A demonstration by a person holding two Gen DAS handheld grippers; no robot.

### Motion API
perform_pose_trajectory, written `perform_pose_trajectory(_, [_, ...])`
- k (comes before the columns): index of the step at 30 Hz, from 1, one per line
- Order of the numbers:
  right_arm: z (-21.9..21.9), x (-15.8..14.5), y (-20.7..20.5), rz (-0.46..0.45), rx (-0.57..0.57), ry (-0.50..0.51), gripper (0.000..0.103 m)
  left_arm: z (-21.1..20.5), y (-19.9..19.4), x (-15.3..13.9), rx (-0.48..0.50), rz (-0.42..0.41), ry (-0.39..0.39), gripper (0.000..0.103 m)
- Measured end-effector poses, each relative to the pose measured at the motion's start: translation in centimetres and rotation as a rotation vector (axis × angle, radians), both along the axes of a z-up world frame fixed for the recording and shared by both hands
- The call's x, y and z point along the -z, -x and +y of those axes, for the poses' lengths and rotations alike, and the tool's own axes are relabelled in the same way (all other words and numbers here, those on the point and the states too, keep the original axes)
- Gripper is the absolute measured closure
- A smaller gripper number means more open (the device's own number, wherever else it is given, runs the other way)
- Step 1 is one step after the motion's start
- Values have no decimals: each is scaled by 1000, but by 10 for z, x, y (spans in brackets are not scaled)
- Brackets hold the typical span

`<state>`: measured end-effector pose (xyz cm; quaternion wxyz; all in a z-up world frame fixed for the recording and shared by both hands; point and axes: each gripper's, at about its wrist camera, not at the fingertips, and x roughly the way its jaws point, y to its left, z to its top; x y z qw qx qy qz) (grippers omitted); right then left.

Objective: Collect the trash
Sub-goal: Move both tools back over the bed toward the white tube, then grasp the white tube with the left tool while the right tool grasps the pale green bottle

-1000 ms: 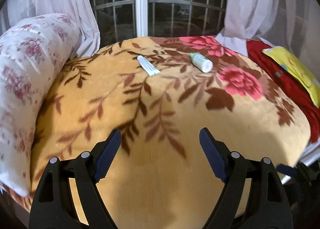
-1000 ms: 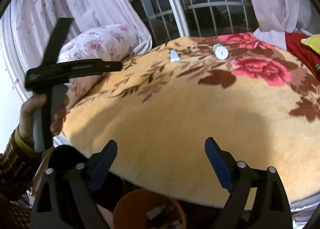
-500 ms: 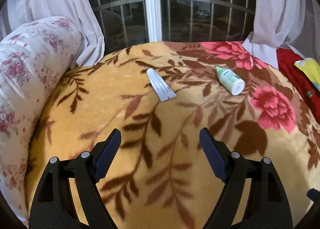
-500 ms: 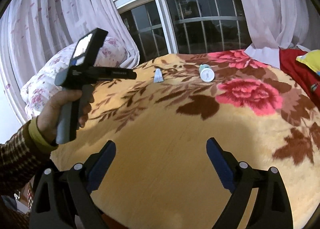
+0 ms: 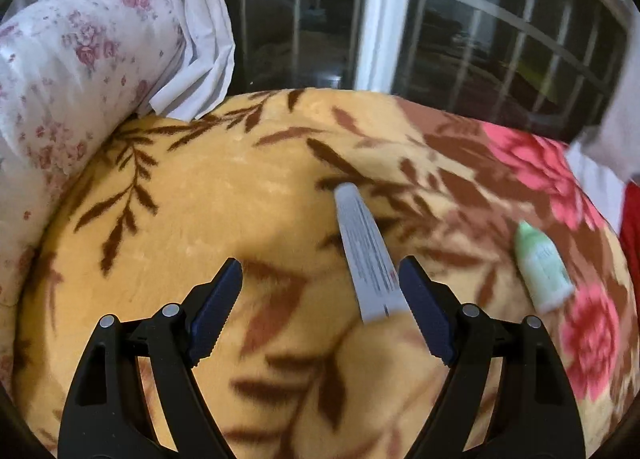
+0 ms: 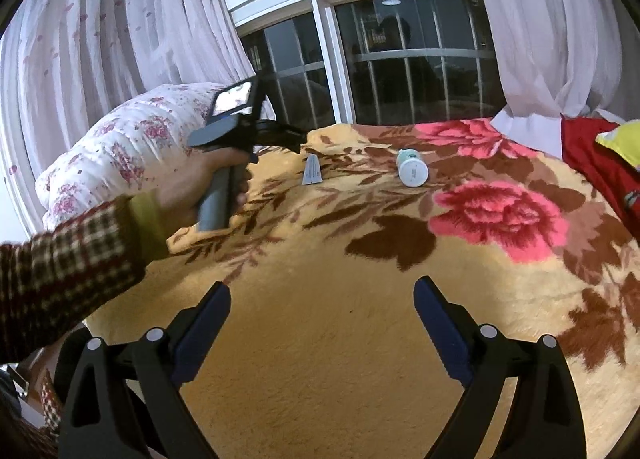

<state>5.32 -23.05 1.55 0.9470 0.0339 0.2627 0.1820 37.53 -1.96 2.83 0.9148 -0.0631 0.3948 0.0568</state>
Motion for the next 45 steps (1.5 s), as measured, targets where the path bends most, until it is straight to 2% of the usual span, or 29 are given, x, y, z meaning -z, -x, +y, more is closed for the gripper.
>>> perform_pose_trajectory(8, [-7, 10, -7, 27, 10, -22, 12, -26, -54, 26, -32, 69, -27, 25])
perform_pose_trajectory(10, [-9, 10, -7, 26, 11, -26, 12, -30, -63, 34, -31, 94, -31, 39])
perform_pose_trajectory(11, [-9, 10, -7, 26, 9, -27, 12, -30, -66, 38, -20, 111, -25, 59])
perform_pose_trajectory(12, [-9, 10, -6, 22, 8, -26, 12, -30, -67, 42, -6, 129, -15, 69])
perform_pose_trajectory(16, [-10, 8, -6, 16, 10, -26, 12, -34, -49, 45, 49, 91, -63, 69])
perform_pose_trajectory(20, [-10, 7, -7, 19, 13, -20, 12, -28, -23, 41, 94, 86, -46, 70])
perform_pose_trajectory(25, [-4, -3, -26, 46, 14, 49, 12, -23, 19, 31, 150, 52, -61, 70])
perform_pose_trajectory(28, [-4, -18, -57, 45, 34, 99, 12, -20, 59, 19, 183, 8, -83, 70])
perform_pose_trajectory(34, [-7, -30, -174, 64, 125, 221, 12, -5, 122, 10, 206, -23, -75, 70])
perform_pose_trajectory(36, [-6, -28, -215, 96, 133, 208, 12, 3, 140, 10, 200, -34, -70, 70])
perform_pose_trajectory(40, [0, -15, -283, 140, 207, 244, 12, 14, 162, 17, 197, -32, -59, 70])
perform_pose_trajectory(45, [7, 11, -338, 248, 267, 306, 14, 16, 177, 25, 223, -27, -74, 70])
